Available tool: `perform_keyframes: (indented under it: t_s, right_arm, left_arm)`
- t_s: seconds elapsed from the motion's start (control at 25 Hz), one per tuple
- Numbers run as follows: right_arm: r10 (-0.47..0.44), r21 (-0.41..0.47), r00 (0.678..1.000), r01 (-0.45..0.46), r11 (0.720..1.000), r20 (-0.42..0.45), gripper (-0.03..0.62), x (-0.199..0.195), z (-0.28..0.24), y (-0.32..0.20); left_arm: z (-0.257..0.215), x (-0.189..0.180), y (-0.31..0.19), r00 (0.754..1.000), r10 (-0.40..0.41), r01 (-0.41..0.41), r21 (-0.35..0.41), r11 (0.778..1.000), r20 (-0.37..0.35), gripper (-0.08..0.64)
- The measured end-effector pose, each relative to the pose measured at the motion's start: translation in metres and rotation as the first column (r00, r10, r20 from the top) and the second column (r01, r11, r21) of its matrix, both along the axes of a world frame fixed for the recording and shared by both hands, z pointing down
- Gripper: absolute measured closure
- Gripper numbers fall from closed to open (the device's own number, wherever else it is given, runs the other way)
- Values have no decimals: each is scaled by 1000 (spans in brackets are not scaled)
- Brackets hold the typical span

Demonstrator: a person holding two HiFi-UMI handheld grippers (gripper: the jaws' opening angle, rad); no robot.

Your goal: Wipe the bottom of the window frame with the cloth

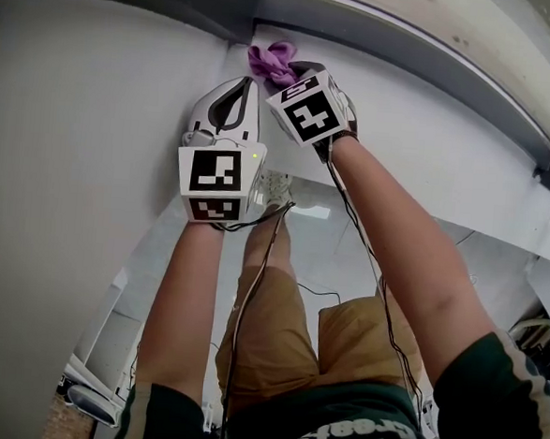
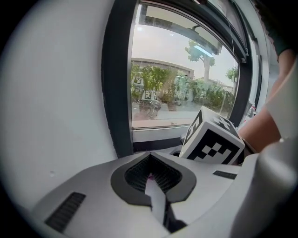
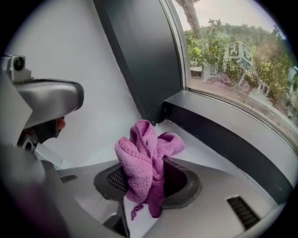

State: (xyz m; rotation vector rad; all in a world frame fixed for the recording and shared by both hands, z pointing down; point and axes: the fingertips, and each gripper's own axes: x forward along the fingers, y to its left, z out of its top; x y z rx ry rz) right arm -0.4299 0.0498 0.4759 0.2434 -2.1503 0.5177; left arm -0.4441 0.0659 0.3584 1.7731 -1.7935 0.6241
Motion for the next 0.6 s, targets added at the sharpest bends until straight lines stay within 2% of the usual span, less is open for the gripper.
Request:
perform_keyframes:
  t_s: [0.08, 0.24, 0.44, 0.6]
  right_arm:
    - [-20, -11, 1000, 20, 1000, 5, 423, 1, 1, 9]
    - [-64, 25, 998, 64, 998, 10, 423, 4, 1, 22]
    - [-43, 13, 999, 43, 999, 29, 423, 7, 2, 37]
    - [-64, 21, 998, 64, 998, 28, 423, 10, 2, 51]
  left_arm:
    - [1, 3, 4, 1000, -1, 1, -3, 1000, -2, 555]
    - [2, 8, 15, 1000, -4, 4, -6, 1000, 3, 554]
    - [7, 9, 41, 1000, -24, 24, -18, 1000, -1, 554]
    - [14, 16, 62, 1000, -22, 22, -26, 999, -13, 555]
